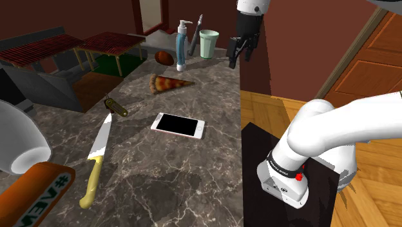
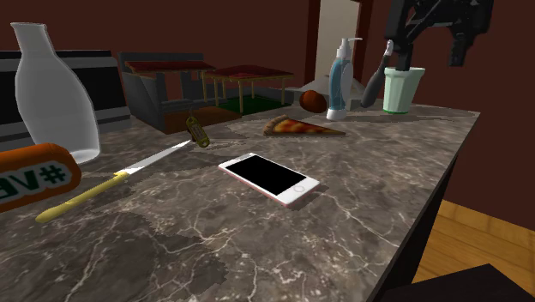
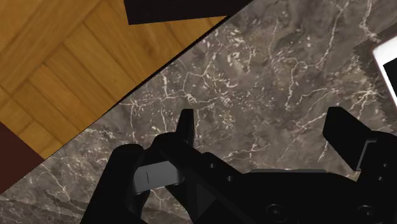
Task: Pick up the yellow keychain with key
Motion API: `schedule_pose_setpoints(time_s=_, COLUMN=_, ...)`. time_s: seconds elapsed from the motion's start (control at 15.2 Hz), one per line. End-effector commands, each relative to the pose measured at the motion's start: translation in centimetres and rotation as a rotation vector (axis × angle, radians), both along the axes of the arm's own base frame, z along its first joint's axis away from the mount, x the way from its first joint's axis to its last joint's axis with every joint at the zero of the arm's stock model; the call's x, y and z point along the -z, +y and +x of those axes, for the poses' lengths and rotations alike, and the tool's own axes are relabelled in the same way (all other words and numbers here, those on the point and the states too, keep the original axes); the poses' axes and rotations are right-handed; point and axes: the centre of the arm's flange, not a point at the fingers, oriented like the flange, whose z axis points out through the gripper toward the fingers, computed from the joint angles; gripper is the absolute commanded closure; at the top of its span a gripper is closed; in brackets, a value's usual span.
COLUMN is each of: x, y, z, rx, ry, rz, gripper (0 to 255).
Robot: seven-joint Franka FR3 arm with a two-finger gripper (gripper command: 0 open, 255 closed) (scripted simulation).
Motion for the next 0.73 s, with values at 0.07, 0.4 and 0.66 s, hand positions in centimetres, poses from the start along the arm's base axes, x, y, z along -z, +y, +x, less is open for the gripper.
schedule_pose_setpoints(time_s=0.07, x=0.3, y=1.0, z=0.8, rx=-0.009, ry=-0.003, rz=-0.003, gripper=0)
schedule_pose_setpoints(time_s=0.4, x=1.6, y=6.2, z=4.6, rx=-0.051, ry=-0.020, rz=-0.016, gripper=0)
schedule_pose_setpoints(time_s=0.66, x=2.7, y=10.4, z=7.6, rx=-0.085, ry=-0.034, rz=-0.026, gripper=0)
